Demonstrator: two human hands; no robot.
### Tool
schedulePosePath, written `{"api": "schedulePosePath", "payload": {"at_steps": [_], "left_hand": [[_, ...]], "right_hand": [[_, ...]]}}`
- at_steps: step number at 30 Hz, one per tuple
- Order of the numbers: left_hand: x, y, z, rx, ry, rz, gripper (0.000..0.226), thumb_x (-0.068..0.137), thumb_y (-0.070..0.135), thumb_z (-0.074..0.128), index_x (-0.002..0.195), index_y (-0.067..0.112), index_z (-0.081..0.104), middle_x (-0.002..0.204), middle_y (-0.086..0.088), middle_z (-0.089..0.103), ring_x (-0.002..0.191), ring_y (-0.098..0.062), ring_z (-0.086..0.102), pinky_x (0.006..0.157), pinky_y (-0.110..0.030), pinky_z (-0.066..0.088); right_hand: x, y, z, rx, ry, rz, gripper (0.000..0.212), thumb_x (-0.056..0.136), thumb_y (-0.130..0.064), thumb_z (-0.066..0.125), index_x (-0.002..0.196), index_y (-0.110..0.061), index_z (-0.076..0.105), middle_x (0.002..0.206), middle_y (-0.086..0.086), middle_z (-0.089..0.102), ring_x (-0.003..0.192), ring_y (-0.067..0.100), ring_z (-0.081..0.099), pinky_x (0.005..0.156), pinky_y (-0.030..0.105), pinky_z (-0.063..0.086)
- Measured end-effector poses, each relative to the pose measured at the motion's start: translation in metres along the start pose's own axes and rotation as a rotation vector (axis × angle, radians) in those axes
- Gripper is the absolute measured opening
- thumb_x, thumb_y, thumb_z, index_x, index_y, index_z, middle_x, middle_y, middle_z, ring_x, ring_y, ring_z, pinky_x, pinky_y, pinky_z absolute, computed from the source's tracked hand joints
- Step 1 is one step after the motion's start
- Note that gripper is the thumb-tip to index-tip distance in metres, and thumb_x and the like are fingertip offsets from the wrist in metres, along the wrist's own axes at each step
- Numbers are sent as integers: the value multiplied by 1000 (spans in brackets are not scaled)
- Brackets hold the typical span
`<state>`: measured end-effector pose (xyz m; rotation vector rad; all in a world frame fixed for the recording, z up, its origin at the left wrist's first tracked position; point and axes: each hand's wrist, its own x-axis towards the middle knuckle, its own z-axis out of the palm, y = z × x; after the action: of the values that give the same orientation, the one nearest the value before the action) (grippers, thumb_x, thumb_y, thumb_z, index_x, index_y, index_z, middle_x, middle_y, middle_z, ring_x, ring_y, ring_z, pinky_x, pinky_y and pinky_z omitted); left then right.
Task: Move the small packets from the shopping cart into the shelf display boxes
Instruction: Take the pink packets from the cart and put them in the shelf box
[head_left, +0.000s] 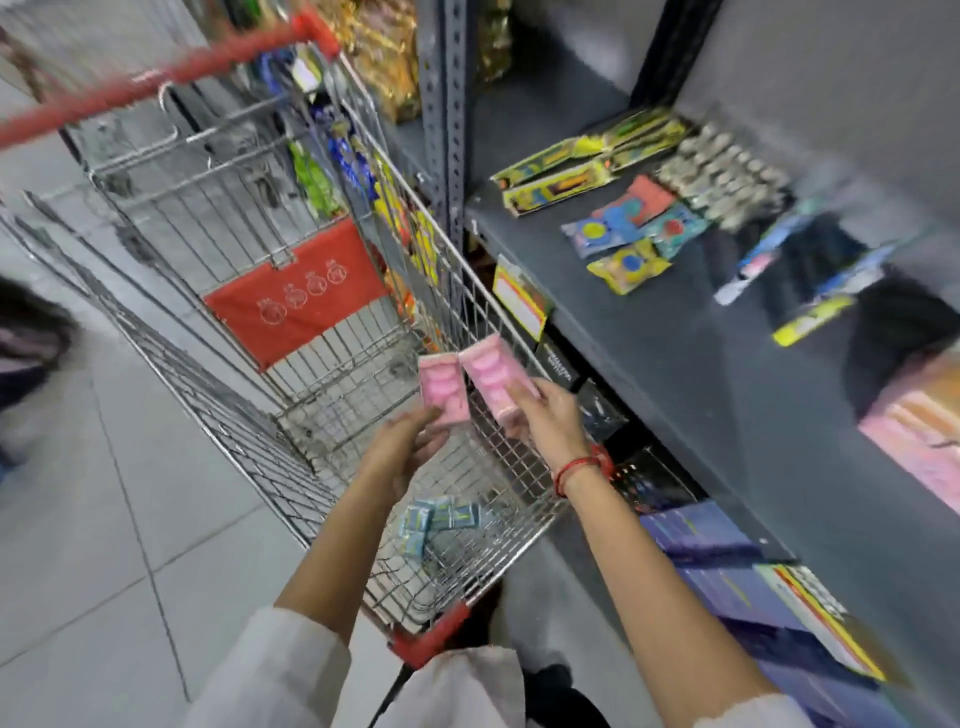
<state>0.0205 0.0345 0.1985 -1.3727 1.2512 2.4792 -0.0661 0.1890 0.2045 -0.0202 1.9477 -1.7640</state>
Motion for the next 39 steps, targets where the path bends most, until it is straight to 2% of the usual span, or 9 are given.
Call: {"api": "schedulePosePath", "payload": {"at_steps": [3, 7, 13, 19, 22, 25, 30, 34, 39], "left_hand": [[-24, 12, 35, 3, -87, 95, 5, 87, 7, 61, 82, 7, 61, 59, 3, 74, 55, -5, 69, 59, -15, 59], [-53, 27, 93, 57, -184, 215, 6, 86, 9, 62, 80, 10, 63, 49, 8, 70, 47, 1, 65, 57, -12, 57], [-78, 15, 178, 139, -327, 291, 26, 87, 13, 63, 109, 0, 60, 86, -7, 67, 63, -5, 67, 56, -11, 55], [-90, -33, 274, 389, -402, 318, 36, 85, 9, 66, 115, -8, 58, 89, -12, 64, 62, -9, 61, 54, -12, 56], [-98, -56, 314, 496, -450, 373, 40, 83, 7, 67, 121, -3, 58, 98, -10, 62, 78, -18, 62, 62, -19, 57], [-108, -72, 344, 537, -530, 381, 43, 82, 4, 68, 123, 0, 55, 92, -9, 64, 83, -20, 61, 68, -24, 57], [-115, -86, 369, 771, -632, 480, 43, 82, 8, 68, 124, 4, 58, 113, -17, 68, 103, -26, 65, 100, -44, 50], [-115, -82, 376, 968, -722, 745, 50, 71, 8, 78, 119, 12, 63, 105, 1, 70, 97, -13, 64, 95, -26, 49], [-112, -77, 392, 1184, -749, 995, 44, 74, 5, 74, 117, 9, 64, 94, -16, 74, 75, -19, 63, 81, -33, 55]], "right_hand": [[-20, -25, -21, 8, 123, -96, 20, 85, -31, 65, 82, -11, 61, 44, -8, 63, 43, 1, 60, 48, 23, 54], [-43, -62, -63, 19, 300, -262, 31, 85, -28, 66, 62, -11, 55, 53, 6, 56, 45, 7, 58, 55, 35, 55], [-80, -92, -143, 157, 547, -296, 27, 89, -21, 61, 65, -12, 56, 52, -2, 58, 42, -2, 58, 50, 17, 56], [-120, -86, -227, 111, 958, -278, 23, 91, -22, 59, 91, 1, 66, 54, 5, 59, 40, -8, 54, 55, 13, 45], [-130, -77, -263, 19, 1136, -144, 34, 88, -29, 62, 101, 1, 68, 80, 25, 69, 74, 26, 66, 71, 29, 48], [-130, -72, -286, -8, 1177, -89, 38, 88, -33, 60, 100, 2, 68, 86, 29, 71, 84, 39, 66, 78, 41, 52], [-136, -70, -299, -151, 1130, -140, 40, 88, -21, 62, 125, -6, 58, 94, 24, 71, 88, 37, 66, 76, 35, 51], [-134, -71, -307, -329, 1024, -197, 56, 75, 0, 71, 128, -12, 55, 104, 19, 67, 97, 32, 64, 89, 38, 53], [-126, -72, -319, -471, 1011, -159, 45, 83, 1, 62, 124, -16, 60, 106, 15, 71, 98, 28, 66, 95, 40, 51]]}}
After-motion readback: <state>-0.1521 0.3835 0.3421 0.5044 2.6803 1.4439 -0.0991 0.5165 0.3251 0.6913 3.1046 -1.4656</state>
